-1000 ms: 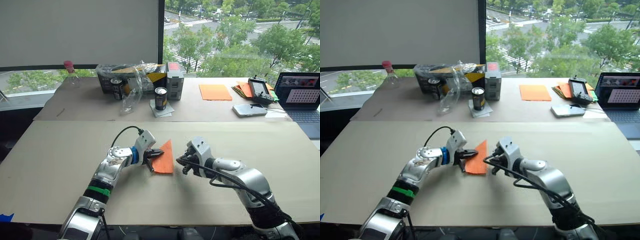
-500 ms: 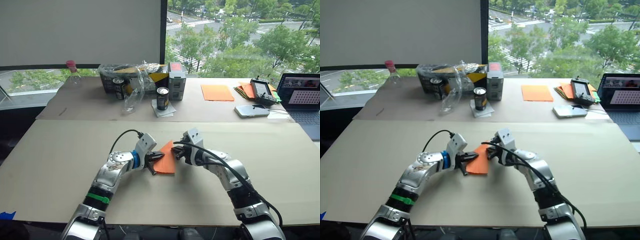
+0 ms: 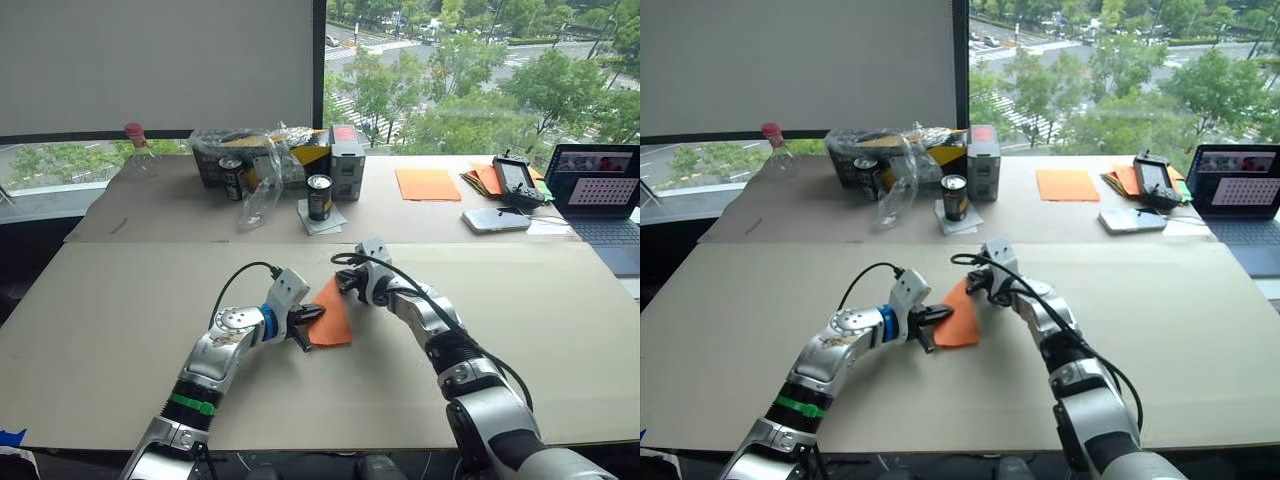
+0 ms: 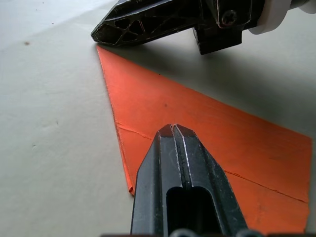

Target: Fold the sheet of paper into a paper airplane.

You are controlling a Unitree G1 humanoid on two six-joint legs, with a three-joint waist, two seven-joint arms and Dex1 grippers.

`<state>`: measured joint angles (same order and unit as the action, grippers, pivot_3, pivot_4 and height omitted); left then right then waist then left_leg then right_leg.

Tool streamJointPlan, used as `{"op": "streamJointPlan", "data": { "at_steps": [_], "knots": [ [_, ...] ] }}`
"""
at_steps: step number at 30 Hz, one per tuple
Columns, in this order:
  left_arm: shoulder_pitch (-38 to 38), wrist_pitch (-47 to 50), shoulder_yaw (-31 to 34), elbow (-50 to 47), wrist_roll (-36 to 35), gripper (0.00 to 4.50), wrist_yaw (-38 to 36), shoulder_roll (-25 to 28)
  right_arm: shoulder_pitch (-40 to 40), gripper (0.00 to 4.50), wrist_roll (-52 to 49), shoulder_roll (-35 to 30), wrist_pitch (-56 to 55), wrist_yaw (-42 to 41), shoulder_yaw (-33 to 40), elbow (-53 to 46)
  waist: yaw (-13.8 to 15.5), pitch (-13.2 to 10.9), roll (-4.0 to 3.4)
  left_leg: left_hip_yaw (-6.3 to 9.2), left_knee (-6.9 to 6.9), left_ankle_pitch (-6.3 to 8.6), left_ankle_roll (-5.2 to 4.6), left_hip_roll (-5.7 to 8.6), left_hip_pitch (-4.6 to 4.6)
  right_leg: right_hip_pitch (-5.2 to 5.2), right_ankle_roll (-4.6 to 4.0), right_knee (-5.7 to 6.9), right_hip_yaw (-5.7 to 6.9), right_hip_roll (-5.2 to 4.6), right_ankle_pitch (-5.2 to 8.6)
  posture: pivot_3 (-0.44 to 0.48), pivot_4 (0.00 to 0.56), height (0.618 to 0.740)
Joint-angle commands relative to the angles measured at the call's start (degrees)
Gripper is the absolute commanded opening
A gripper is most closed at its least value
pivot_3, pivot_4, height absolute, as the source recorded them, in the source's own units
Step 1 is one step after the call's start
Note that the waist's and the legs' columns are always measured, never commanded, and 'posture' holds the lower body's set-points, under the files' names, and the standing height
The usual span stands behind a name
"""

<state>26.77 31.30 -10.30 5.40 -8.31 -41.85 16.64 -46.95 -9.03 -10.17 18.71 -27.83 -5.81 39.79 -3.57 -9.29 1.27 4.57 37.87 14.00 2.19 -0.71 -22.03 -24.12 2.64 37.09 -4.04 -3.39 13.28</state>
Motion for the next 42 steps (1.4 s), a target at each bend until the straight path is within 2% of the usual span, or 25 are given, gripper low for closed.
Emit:
{"op": "streamJointPlan", "data": {
  "at_steps": [1,7,15,21,29,35,38,42],
  "knots": [
    [0.5,0.1,0.6,-2.0,-0.8,0.00,0.4,0.1,-0.3,0.04,0.2,-0.4,-2.4,-0.5,1.7,-1.9,-0.1,0.0,0.00,0.00,0.00,0.00,0.00,0.00,-0.02,-0.03,0.00,0.00,0.00,0.00,0.00,0.000,0.150,0.732],
    [0.2,0.3,0.1,-2.0,-1.1,0.00,0.1,0.3,2.2,0.04,-1.4,-0.2,-2.2,-3.3,2.1,-12.2,-0.3,0.0,-0.01,0.01,-0.01,0.00,0.00,-0.01,-0.06,-0.08,0.00,0.01,0.00,0.00,0.00,0.000,0.150,0.732],
    [1.6,-1.6,-0.2,0.9,-0.9,0.00,-0.7,0.5,1.5,0.04,5.1,0.3,-2.8,-3.3,-3.4,-10.0,-0.3,0.0,-0.01,0.00,-0.01,0.00,0.00,0.00,-0.06,-0.09,0.00,0.01,0.00,0.01,0.00,0.000,0.150,0.732],
    [0.9,-2.2,0.8,0.7,-1.2,0.00,-0.2,0.6,4.2,0.04,7.0,-0.5,-1.6,-5.8,-5.6,-11.9,-0.3,0.0,-0.01,0.00,-0.01,0.00,0.00,0.00,-0.05,-0.08,0.00,0.01,0.00,0.00,0.00,0.000,0.150,0.732],
    [-0.2,-3.3,1.6,0.7,-2.1,0.00,0.0,0.0,14.3,0.04,6.9,-6.5,13.4,-11.5,-10.6,-34.9,-0.1,0.0,-0.01,0.02,-0.01,0.00,0.00,0.00,-0.04,-0.06,0.01,0.00,0.02,0.01,0.01,0.000,0.150,0.732],
    [0.9,-4.9,1.4,1.2,-2.7,0.00,-1.0,-0.9,22.4,0.04,6.2,-8.7,18.4,-12.2,-11.9,-44.1,0.1,0.0,-0.01,0.01,-0.01,0.00,0.00,0.00,-0.03,-0.03,0.02,-0.02,0.02,0.02,0.02,0.000,0.150,0.732],
    [1.9,-4.8,1.1,2.9,-2.5,0.00,-1.2,-1.2,28.6,0.04,5.3,-11.6,21.6,-12.6,-12.0,-50.5,0.5,0.0,-0.01,0.01,-0.01,0.00,0.00,0.00,0.01,0.02,0.03,-0.04,0.02,0.01,0.02,0.000,0.150,0.732],
    [2.0,-5.2,0.9,3.4,-2.7,0.00,-2.2,-0.9,32.2,0.04,3.1,-14.7,24.0,-13.9,-11.5,-56.2,1.1,0.0,0.00,-0.01,-0.01,0.00,0.00,0.02,0.05,0.10,0.04,-0.08,0.01,0.00,0.03,0.000,0.150,0.732]
  ]
}}
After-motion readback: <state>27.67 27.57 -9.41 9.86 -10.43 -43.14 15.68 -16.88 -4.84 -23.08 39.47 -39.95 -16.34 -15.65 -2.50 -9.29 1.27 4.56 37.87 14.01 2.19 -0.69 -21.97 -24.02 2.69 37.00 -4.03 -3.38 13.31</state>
